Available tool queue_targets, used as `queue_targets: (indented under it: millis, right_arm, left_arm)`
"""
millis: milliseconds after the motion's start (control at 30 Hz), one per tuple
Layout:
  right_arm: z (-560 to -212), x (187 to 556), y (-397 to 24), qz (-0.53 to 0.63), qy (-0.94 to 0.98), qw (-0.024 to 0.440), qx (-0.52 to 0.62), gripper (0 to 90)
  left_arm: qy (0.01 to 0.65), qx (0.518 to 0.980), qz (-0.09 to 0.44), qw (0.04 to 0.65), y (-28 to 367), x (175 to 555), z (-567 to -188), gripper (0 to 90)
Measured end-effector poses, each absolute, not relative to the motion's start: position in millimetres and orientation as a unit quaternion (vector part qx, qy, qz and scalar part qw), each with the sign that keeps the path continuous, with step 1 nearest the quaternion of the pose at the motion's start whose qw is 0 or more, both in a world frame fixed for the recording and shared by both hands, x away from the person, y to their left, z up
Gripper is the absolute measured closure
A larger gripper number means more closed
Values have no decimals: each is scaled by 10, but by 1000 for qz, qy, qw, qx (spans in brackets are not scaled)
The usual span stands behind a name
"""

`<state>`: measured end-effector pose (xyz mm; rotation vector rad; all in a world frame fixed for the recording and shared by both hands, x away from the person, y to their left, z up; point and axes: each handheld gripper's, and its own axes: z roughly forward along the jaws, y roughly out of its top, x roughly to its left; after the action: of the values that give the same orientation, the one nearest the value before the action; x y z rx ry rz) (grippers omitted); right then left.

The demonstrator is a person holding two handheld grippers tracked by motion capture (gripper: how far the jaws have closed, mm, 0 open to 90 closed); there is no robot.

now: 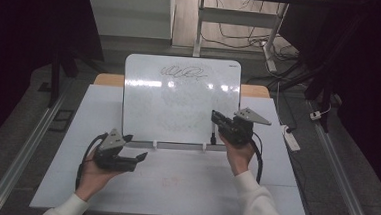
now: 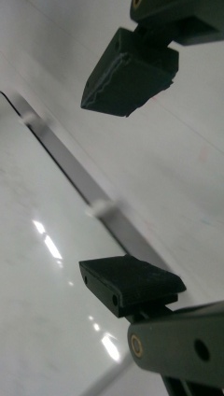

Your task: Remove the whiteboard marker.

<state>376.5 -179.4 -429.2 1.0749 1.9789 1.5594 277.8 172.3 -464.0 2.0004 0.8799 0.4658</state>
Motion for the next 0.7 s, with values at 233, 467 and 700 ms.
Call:
queue_targets:
  millis: [233, 467, 700]
  right_arm:
    - [-4337, 3471, -1548, 586, 709, 178, 349, 809]
    - [-4338, 3346, -1430, 598, 711, 162, 334, 809]
    - [-4358, 3271, -1334, 609, 707, 152, 325, 809]
  left_arm:
    - [317, 812, 165, 462, 1197, 3029, -4469, 264]
    - [304, 809, 133, 485, 974, 3174, -4436, 323]
    - [284, 810, 98, 504, 854, 3260, -4435, 476]
